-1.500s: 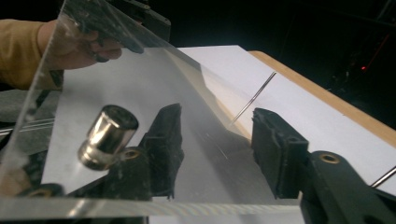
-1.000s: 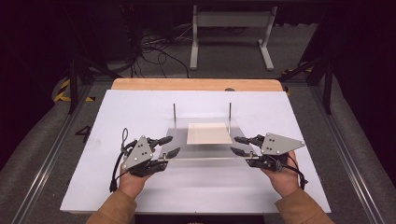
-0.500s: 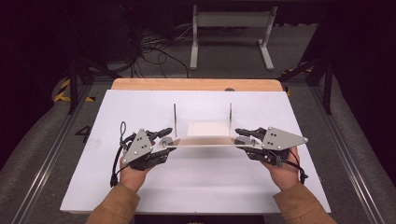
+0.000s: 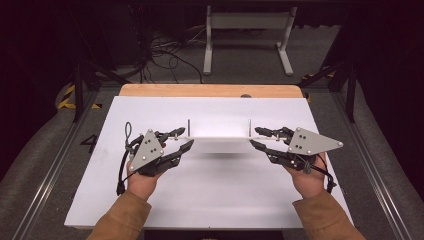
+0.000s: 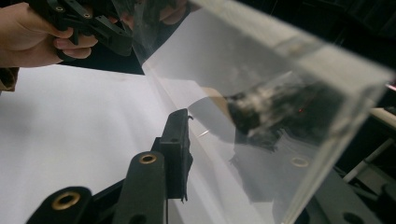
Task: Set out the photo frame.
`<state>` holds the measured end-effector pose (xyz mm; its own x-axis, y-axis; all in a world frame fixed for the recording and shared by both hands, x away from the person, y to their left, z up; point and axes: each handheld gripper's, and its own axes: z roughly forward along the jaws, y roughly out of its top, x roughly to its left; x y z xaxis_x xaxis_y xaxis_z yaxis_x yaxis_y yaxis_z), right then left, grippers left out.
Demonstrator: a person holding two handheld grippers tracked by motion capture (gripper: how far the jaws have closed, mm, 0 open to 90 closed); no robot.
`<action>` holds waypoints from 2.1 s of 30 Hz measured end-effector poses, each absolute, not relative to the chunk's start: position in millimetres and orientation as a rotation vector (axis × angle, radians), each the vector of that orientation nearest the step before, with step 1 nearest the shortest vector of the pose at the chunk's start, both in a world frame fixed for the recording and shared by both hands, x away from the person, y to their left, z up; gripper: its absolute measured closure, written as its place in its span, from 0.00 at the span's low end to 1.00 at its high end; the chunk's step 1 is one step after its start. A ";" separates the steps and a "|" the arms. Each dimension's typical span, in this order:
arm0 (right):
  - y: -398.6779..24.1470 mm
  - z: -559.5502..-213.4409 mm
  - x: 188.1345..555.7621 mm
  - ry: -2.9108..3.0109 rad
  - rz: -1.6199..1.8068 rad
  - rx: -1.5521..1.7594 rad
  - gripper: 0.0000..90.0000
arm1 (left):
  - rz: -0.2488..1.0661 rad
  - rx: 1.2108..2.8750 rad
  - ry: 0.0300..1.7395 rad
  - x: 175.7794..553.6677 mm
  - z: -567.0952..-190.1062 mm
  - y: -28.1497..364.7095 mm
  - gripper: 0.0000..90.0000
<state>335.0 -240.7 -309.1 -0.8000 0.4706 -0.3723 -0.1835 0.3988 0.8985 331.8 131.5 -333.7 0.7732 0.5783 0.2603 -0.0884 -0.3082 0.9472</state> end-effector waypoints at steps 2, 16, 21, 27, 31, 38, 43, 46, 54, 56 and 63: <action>-242.0 -304.6 332.7 2.052 1.435 0.237 0.69 | 0.702 1.771 0.384 328.9 -330.0 130.9 0.65; -249.5 -279.9 317.0 2.020 1.572 0.242 0.73 | 0.639 1.716 0.371 313.5 -302.9 138.3 0.66; -250.4 -270.5 308.5 2.033 1.658 0.252 0.76 | 0.536 1.703 0.396 309.2 -293.8 143.1 0.66; -248.8 -266.8 306.1 2.071 1.687 0.280 0.76 | 0.507 1.719 0.429 303.0 -289.8 145.5 0.66; -247.6 -264.3 307.2 2.084 1.704 0.291 0.76 | 0.477 1.729 0.458 301.7 -286.6 146.7 0.67; -248.9 -265.3 314.2 2.100 1.754 0.327 0.76 | 0.439 1.727 0.474 306.0 -288.3 147.7 0.68; -247.0 -264.7 318.4 2.108 1.749 0.324 0.76 | 0.425 1.715 0.487 312.4 -290.7 149.3 0.67; -246.2 -264.6 321.9 2.112 1.753 0.317 0.76 | 0.413 1.699 0.490 315.8 -292.4 150.4 0.66; -245.1 -267.6 333.7 2.068 1.704 0.373 0.65 | 0.425 1.668 0.508 328.1 -295.8 148.9 0.65; -245.2 -269.9 337.9 2.060 1.700 0.405 0.60 | 0.421 1.667 0.522 331.9 -297.1 148.3 0.65; -244.1 -278.4 351.4 2.048 1.678 0.472 0.47 | 0.426 1.647 0.582 345.3 -307.7 146.2 0.47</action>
